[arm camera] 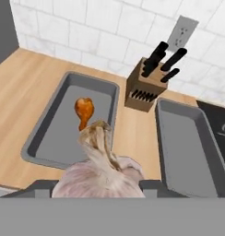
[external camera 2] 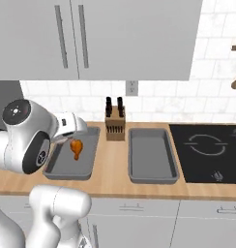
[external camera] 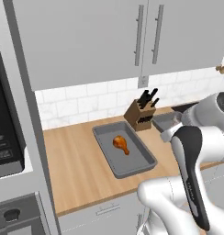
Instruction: Place one garlic and one chicken drumstick in each tupperware on the nearby counter, to pack two identical lunches.
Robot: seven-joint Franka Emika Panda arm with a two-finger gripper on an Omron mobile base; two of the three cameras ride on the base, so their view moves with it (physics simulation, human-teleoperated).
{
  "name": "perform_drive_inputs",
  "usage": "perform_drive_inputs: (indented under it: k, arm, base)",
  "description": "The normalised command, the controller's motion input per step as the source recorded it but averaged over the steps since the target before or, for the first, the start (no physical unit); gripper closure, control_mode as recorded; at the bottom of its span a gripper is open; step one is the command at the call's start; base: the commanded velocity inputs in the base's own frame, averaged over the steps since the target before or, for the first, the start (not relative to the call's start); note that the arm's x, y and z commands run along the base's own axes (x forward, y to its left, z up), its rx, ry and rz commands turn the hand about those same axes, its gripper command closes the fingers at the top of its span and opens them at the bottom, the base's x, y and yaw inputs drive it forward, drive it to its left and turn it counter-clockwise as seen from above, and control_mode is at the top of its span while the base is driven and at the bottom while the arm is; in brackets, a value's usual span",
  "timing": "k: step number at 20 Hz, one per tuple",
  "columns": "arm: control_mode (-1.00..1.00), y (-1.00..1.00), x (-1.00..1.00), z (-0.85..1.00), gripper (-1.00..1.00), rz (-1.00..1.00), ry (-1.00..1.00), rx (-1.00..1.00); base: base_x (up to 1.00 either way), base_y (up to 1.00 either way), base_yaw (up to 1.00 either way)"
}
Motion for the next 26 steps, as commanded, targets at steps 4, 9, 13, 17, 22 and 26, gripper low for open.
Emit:
perform_drive_inputs:
  k: [4, 9, 13, 17, 22, 26]
  arm:
    - [-1.0, 0.0, 0.17, -0.69, 1.0, 0.17, 0.22, 0.0]
    - [-1.0, 0.08, 0.72, -1.0, 1.0, 0.15, 0.24, 0.0]
    - [-1.0, 0.53, 0.63, -0.92, 1.0, 0.1, 0.2, 0.0]
    - [-1.0, 0.67, 0.43, -0.7, 1.0, 0.09, 0.13, 0.0]
    - [-1.0, 0.51, 0.43, -0.54, 1.0, 0.09, 0.11, 0.0]
    - [-1.0, 0.19, 0.5, -0.36, 1.0, 0.08, 0.09, 0.0]
  base:
    - [0.01, 0.0, 0.07]
    - [0.0, 0.0, 0.0]
    - [0.0, 0.0, 0.0]
    - [0.0, 0.0, 0.0]
    - [0.0, 0.0, 0.0]
    - [0.0, 0.0, 0.0]
